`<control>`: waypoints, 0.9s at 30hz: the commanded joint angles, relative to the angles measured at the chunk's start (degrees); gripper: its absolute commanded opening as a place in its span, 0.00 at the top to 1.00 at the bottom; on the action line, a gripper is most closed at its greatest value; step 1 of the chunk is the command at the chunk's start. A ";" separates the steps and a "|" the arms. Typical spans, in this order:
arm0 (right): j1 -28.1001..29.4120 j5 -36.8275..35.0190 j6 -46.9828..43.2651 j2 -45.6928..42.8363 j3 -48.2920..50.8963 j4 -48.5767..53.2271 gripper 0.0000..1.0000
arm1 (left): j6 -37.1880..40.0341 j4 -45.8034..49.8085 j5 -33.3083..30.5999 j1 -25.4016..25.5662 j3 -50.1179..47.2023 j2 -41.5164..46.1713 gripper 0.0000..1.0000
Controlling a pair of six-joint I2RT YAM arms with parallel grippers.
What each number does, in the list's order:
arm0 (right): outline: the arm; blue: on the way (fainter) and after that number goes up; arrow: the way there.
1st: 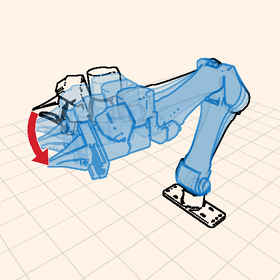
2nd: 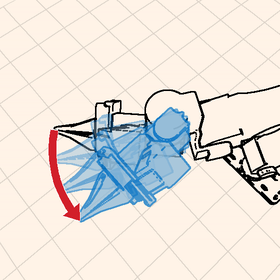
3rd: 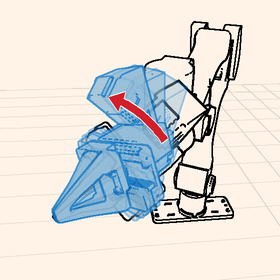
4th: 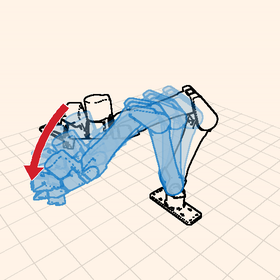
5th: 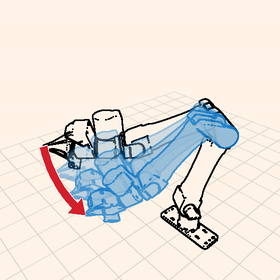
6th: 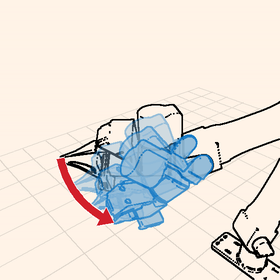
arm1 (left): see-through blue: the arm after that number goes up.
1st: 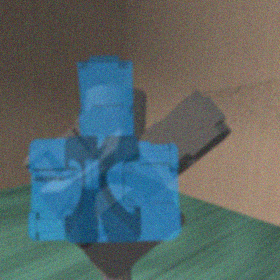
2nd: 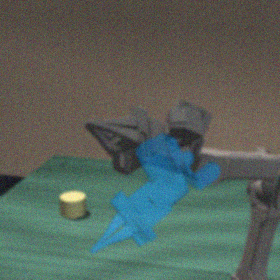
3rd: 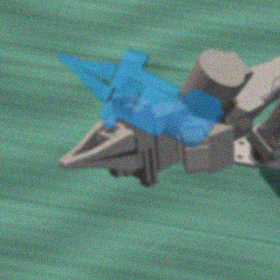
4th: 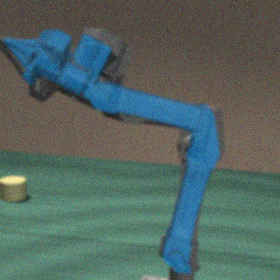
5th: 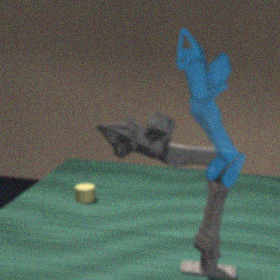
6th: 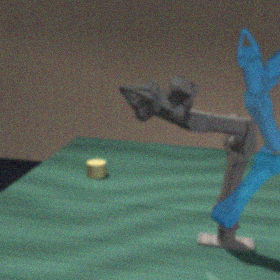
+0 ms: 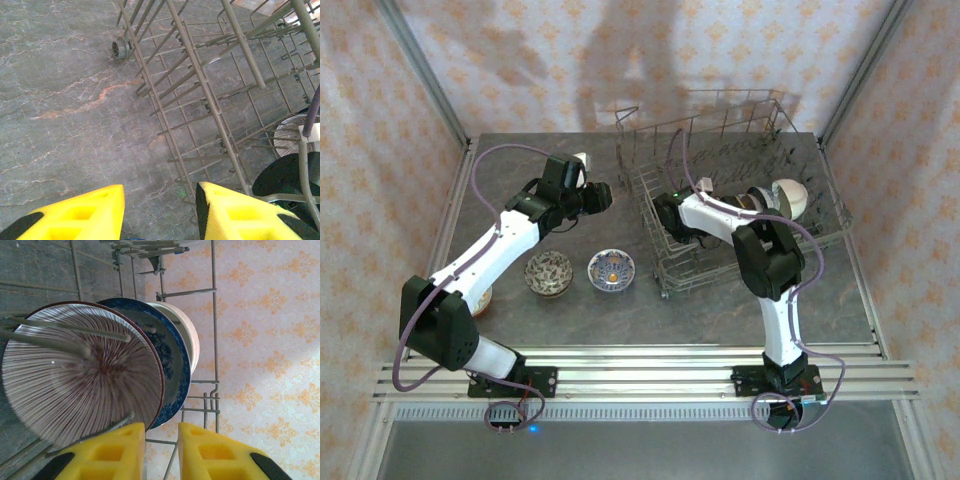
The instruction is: Load the bowls into the dish rack
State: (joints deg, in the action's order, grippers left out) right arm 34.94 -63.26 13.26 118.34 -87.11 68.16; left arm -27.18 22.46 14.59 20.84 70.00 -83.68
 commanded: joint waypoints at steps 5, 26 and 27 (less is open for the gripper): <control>0.13 0.14 1.07 0.40 0.32 -1.13 0.77 | -0.59 -1.58 0.90 -0.28 -0.74 1.75 0.57; -2.46 9.36 -3.66 -5.00 -0.61 -5.78 0.59 | -0.15 1.04 1.67 -0.10 -1.09 1.81 0.55; -2.66 9.39 -3.54 -5.49 -0.61 -5.80 0.58 | 0.01 1.34 1.88 -0.18 -1.02 1.85 0.55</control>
State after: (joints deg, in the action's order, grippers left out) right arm 32.75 -56.05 8.97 115.00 -87.02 62.08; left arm -27.18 22.55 15.62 20.84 69.67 -83.26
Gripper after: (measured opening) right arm 0.412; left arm 0.448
